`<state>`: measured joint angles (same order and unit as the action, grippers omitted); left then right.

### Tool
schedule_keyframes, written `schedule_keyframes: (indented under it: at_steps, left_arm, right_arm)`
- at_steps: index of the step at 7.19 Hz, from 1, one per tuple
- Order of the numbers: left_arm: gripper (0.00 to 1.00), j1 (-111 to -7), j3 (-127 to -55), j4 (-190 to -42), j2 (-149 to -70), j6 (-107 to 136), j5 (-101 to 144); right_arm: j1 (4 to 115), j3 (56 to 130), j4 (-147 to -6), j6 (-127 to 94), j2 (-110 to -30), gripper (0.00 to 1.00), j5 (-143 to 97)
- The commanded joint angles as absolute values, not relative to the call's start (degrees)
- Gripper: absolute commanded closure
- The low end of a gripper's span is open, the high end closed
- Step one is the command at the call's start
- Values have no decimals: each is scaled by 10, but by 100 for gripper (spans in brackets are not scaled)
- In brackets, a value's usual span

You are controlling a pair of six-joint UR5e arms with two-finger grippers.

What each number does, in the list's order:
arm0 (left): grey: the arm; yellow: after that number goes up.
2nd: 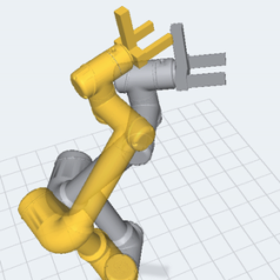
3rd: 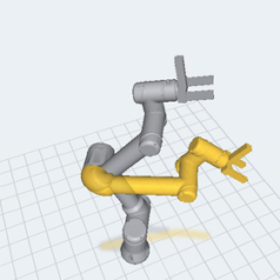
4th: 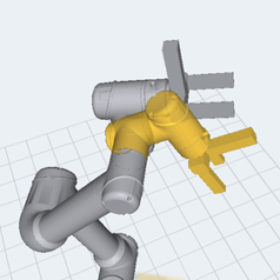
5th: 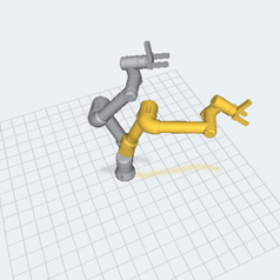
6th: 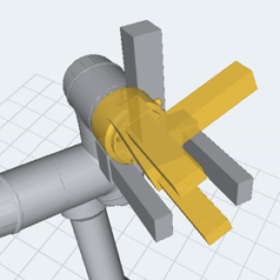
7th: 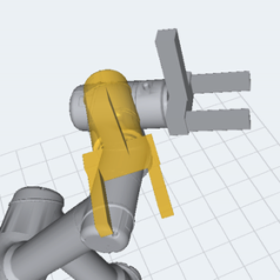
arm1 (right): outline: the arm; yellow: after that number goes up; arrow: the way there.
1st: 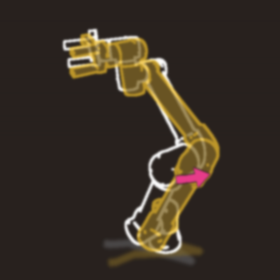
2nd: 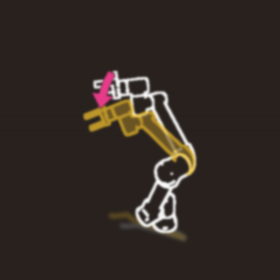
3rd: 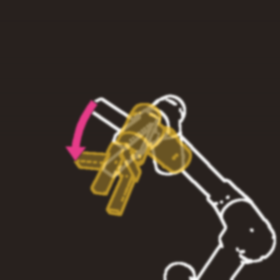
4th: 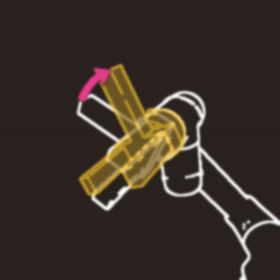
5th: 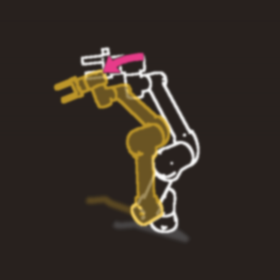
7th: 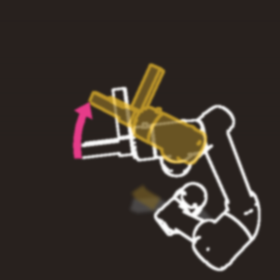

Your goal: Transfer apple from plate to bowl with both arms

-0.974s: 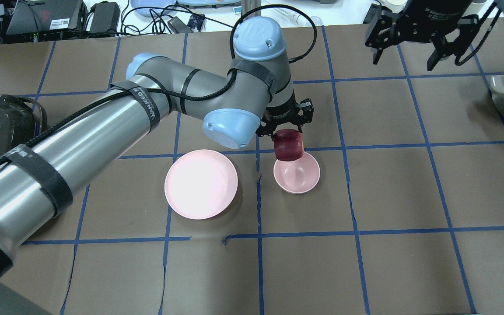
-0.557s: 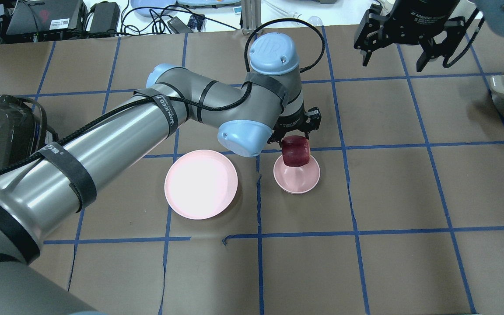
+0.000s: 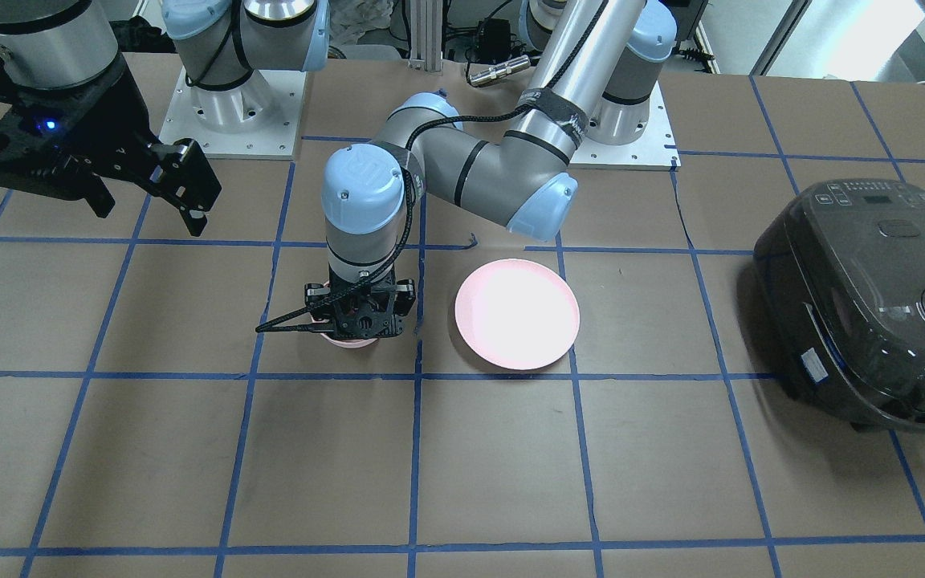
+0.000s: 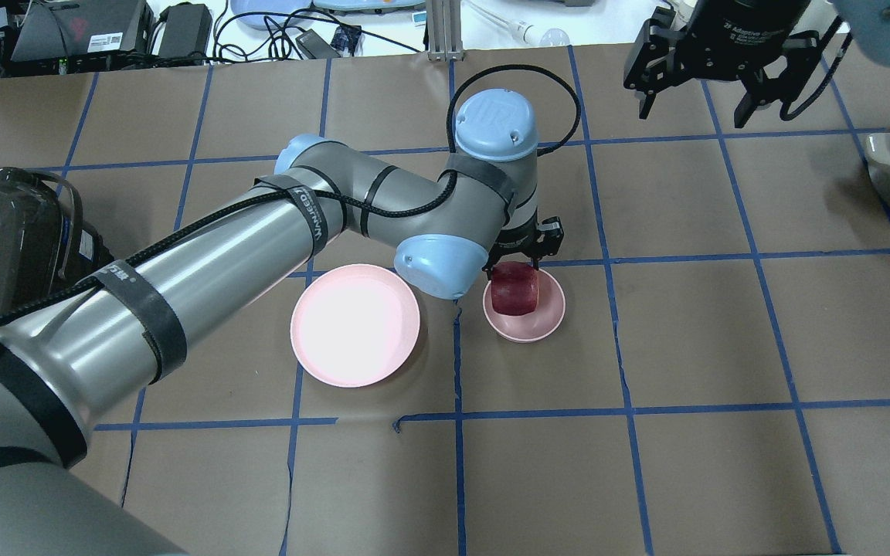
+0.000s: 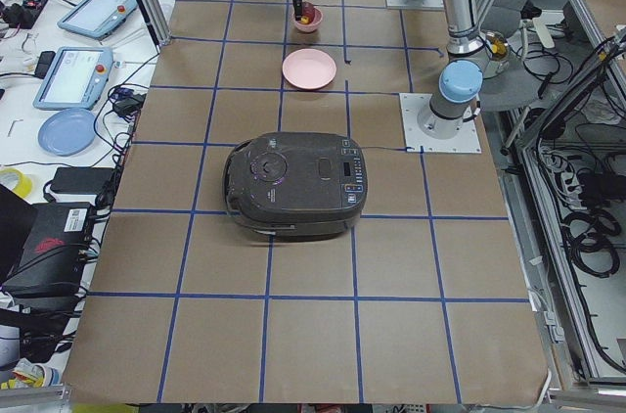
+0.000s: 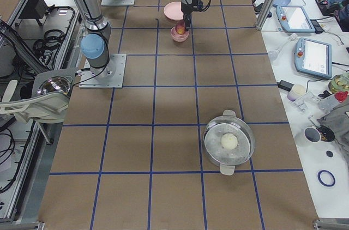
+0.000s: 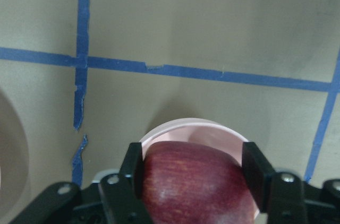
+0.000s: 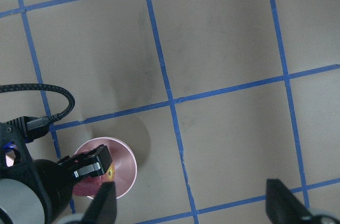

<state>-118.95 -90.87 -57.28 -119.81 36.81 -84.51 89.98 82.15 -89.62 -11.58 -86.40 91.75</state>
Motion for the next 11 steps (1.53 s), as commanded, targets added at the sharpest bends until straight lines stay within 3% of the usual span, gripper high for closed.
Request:
schedule_keyframes:
  at_steps: [1,2,5,11]
  left_arm:
    - [10,-1190,-918,-570,-1194,371,-847]
    - [1,-1190,-918,-571,-1177,365,-848]
    - [0,-1146,-913,-586,-1119,265,-849]
    - [0,-924,-884,-884,-922,-5,-874]
  right_arm:
    - [898,822,-894,-115,-864,0,918]
    - [898,822,-894,-115,-864,0,918]
    - [899,822,-893,-115,-864,0,918]
    - [900,822,-894,-115,-864,0,918]
